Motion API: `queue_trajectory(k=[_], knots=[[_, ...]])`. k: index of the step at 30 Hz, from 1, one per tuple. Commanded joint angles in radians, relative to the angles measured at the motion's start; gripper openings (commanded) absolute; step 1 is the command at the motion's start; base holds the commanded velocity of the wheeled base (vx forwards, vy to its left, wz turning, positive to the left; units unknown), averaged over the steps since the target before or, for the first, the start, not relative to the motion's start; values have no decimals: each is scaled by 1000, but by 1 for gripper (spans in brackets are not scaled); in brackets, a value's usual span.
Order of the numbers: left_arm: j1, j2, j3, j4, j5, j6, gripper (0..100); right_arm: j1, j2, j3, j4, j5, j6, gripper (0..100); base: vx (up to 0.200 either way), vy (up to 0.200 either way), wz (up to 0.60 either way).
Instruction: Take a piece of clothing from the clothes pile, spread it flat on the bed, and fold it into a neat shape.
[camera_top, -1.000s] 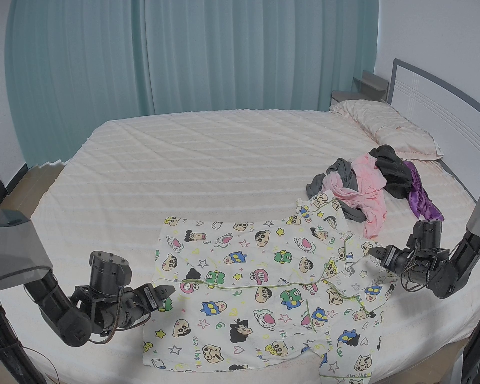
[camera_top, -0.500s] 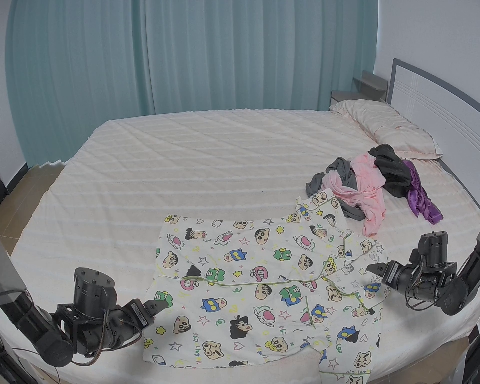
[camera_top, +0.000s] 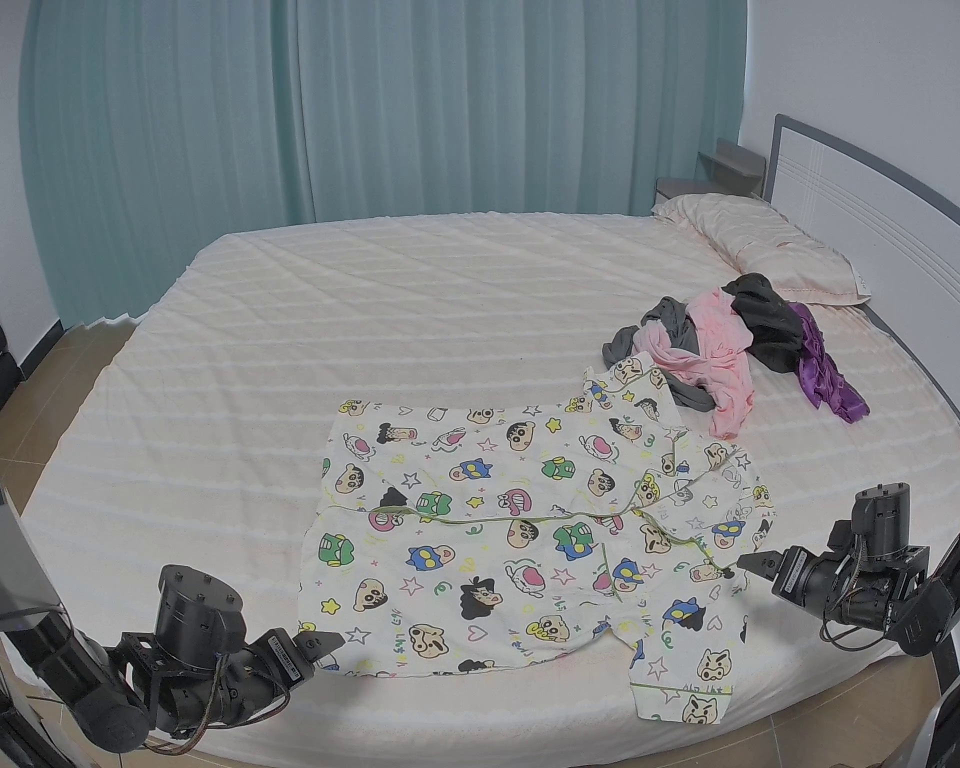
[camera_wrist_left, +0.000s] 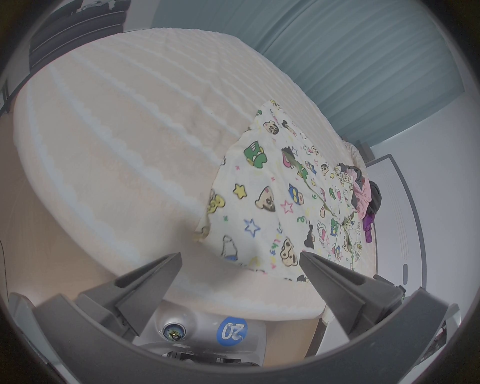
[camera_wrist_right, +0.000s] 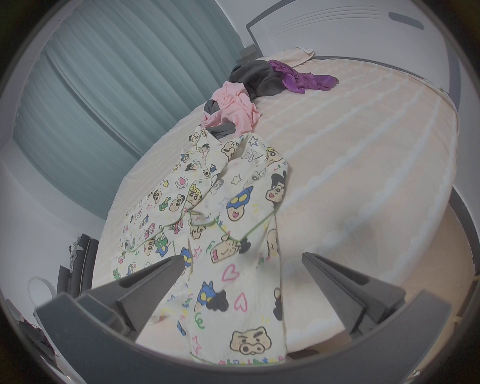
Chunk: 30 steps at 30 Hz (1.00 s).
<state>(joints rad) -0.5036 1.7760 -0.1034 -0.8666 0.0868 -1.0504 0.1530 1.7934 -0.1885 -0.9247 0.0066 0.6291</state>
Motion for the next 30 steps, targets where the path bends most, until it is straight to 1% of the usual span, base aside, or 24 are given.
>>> queue_trajectory(k=[1, 3, 8, 14, 15, 16, 18, 25, 30], knots=[[-1, 80, -21, -6, 4, -42, 100, 14, -5, 11, 0, 0, 3, 100, 0, 0, 0], [-3, 123, -44, -8, 5, -77, 100, 25, -5, 15, 0, 0, 9, 100, 0, 0, 0], [5, 174, -104, -8, 14, -129, 100, 43, 3, 18, 1, -2, 24, 100, 0, 0, 0], [17, 224, -145, -9, 18, -137, 100, 79, 24, 54, 6, 19, 21, 100, 0, 0, 0], [17, 224, -145, -9, 18, -137, 0, 79, 24, 54, 6, 19, 21, 100, 0, 0, 0], [20, 227, -148, -9, 30, -140, 0, 102, 41, 70, 9, 29, 14, 100, 0, 0, 0], [19, 229, -145, -9, 37, -140, 0, 117, 72, 81, 1, 30, 11, 100, 0, 0, 0], [43, 243, -136, -9, 62, -140, 0, 145, 172, 80, -10, 30, -17, 100, 0, 0, 0], [53, 180, -114, -6, 62, -131, 0, 152, 196, 75, -26, 30, -17, 100, 0, 0, 0]])
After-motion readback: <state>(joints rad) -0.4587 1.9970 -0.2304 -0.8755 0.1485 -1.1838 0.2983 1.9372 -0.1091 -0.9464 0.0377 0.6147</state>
